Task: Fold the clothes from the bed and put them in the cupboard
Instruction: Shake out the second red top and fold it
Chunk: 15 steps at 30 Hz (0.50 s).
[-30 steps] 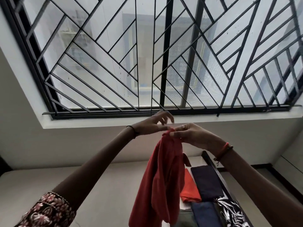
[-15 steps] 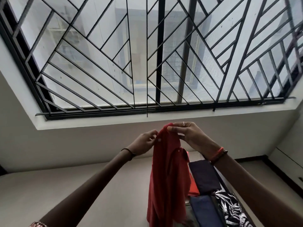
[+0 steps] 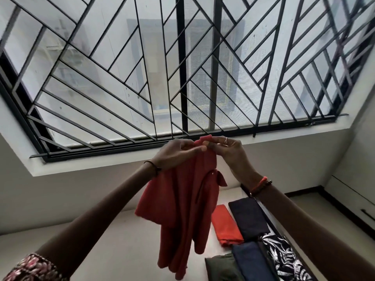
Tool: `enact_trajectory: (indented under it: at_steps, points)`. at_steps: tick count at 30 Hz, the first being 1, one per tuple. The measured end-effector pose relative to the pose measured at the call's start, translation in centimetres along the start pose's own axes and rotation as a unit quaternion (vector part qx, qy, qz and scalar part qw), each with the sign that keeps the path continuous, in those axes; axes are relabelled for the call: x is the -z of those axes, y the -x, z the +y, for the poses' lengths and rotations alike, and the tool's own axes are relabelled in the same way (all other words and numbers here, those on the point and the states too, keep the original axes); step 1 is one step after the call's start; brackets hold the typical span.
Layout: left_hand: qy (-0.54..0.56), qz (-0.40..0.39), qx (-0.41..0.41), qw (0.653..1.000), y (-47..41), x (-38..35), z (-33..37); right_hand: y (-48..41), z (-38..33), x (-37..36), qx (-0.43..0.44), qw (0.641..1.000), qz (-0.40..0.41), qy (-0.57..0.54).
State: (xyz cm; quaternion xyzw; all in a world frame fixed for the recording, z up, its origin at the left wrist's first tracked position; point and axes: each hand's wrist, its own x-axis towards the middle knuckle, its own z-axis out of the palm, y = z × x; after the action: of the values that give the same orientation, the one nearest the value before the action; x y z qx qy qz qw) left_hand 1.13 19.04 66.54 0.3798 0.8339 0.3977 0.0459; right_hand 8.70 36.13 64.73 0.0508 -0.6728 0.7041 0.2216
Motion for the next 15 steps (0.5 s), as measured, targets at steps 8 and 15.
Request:
enact_trajectory:
  at_steps: [8, 15]
  points:
    - [-0.007, 0.04, -0.051, 0.998, -0.3, 3.0, 2.0, -0.4, -0.7, 1.3, 0.029, 0.994, -0.105, 0.005]
    - [0.114, 0.041, -0.029, 0.992, 0.5, 5.9, 2.9, 1.4, 5.4, 6.5, -0.112, 0.942, -0.279, 0.148]
